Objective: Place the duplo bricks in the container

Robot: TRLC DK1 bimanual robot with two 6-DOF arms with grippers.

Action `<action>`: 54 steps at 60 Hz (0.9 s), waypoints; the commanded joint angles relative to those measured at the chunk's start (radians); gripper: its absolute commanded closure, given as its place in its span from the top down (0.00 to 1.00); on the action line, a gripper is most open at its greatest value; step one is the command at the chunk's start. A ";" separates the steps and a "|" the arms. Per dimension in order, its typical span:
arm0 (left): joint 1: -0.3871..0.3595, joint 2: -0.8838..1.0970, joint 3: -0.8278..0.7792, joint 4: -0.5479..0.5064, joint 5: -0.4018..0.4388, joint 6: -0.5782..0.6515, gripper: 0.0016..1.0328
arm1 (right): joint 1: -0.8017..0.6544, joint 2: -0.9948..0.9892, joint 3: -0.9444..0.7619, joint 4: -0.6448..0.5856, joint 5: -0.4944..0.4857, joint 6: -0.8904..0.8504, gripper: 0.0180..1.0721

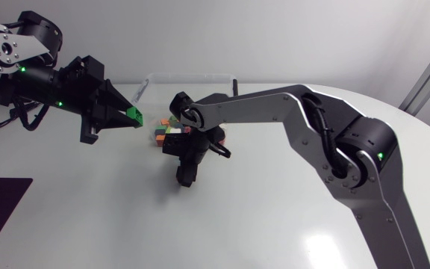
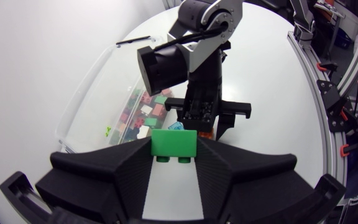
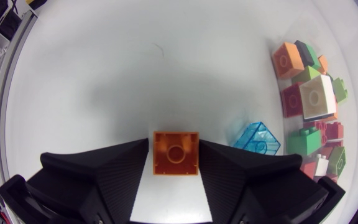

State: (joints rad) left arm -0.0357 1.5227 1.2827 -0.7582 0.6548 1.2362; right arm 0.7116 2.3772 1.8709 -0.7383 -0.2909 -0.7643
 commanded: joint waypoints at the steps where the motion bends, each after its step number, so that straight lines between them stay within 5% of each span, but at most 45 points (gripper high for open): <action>1: 0.007 -0.021 0.041 0.017 0.020 -0.047 0.29 | 0.006 0.033 0.013 -0.033 0.009 -0.020 0.29; 21: -0.009 0.042 0.079 0.353 0.020 -0.405 0.29 | -0.001 -0.171 -0.154 -0.047 0.010 -0.004 0.27; 34: -0.053 0.157 0.182 0.412 0.002 -0.527 0.30 | -0.012 -0.345 -0.286 -0.021 -0.001 0.022 0.27; 46: -0.087 0.306 0.268 0.516 -0.106 -0.635 0.33 | -0.043 -0.481 -0.374 -0.001 -0.024 0.048 0.27; 51: -0.102 0.353 0.297 0.554 -0.147 -0.667 0.45 | -0.060 -0.516 -0.388 0.002 -0.024 0.057 0.27; 54: -0.107 0.384 0.326 0.554 -0.167 -0.689 0.63 | -0.070 -0.533 -0.388 0.005 -0.025 0.062 0.27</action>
State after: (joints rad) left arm -0.1272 1.8530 1.5475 -0.2230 0.5060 0.5995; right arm 0.6594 1.8812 1.5112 -0.7368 -0.3107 -0.7246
